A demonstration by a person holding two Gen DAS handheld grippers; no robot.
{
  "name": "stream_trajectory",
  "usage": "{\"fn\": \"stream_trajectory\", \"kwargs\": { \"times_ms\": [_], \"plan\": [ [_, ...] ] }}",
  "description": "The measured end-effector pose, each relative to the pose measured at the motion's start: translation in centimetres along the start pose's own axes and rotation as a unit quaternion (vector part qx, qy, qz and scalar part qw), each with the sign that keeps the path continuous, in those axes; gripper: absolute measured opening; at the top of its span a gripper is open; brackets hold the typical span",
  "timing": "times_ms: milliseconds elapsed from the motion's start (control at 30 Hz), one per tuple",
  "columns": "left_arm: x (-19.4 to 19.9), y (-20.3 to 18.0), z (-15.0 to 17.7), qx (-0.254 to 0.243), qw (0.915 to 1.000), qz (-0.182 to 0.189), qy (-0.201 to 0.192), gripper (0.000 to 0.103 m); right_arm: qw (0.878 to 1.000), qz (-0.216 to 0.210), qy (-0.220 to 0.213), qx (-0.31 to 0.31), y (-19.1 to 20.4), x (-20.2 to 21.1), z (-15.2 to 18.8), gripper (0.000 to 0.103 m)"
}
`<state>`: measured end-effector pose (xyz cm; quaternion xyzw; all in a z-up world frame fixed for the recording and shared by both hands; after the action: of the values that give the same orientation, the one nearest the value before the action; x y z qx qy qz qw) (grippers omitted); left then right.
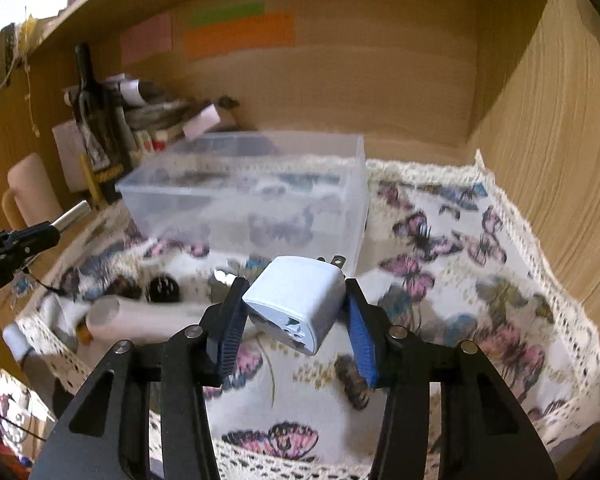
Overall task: Organize rigid objects
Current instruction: 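Carry the silver cylinder and white charger over the clear box and release both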
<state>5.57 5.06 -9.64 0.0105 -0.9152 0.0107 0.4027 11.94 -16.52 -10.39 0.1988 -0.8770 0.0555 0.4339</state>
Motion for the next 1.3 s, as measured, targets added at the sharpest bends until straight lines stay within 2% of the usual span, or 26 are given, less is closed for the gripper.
{"fn": "stream_trajectory", "kwargs": {
  "times_ms": [133, 300, 833, 1033, 1267, 1300],
  "plan": [
    [0.8, -0.6, -2.0, -0.013, 0.9997, 0.007, -0.019, 0.015, 1.000, 0.001, -0.026, 0.008, 0.1, 1.3, -1.9, 0.044],
    [0.6, -1.0, -4.6, -0.028, 0.9992, 0.019, -0.021, 0.015, 0.998, 0.000, -0.051, 0.021, 0.4, 2.0, -4.6, 0.044],
    [-0.9, -2.0, -13.6, -0.046, 0.9974, 0.036, -0.043, 0.015, 0.994, -0.019, -0.094, 0.046, 1.8, 2.1, -12.3, 0.044],
    [-4.2, -2.5, -15.6, -0.042, 0.9981, 0.039, -0.022, 0.015, 0.995, -0.021, -0.072, 0.059, 2.6, -0.2, -13.7, 0.044],
    [-9.0, -2.8, -15.8, -0.040, 0.9978, 0.043, 0.030, 0.015, 0.997, -0.027, -0.021, 0.067, 2.7, -4.4, -13.9, 0.044],
    [-9.7, -2.9, -15.7, -0.040, 0.9974, 0.044, 0.039, 0.015, 0.997, -0.023, -0.027, 0.073, 2.6, -4.9, -14.0, 0.044]
  ]
}}
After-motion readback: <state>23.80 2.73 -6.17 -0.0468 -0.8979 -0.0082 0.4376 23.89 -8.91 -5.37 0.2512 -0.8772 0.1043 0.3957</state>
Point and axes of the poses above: each gripper's, at about its wrist camera, not at the fingertips, and x roughly against the way its jaws point, y to its left, z to its underside, the point moved 6 cm from there along -x, roughly the way its jaws point, and after that the axes turned 13 degrees about y, right-handed, at the moved point
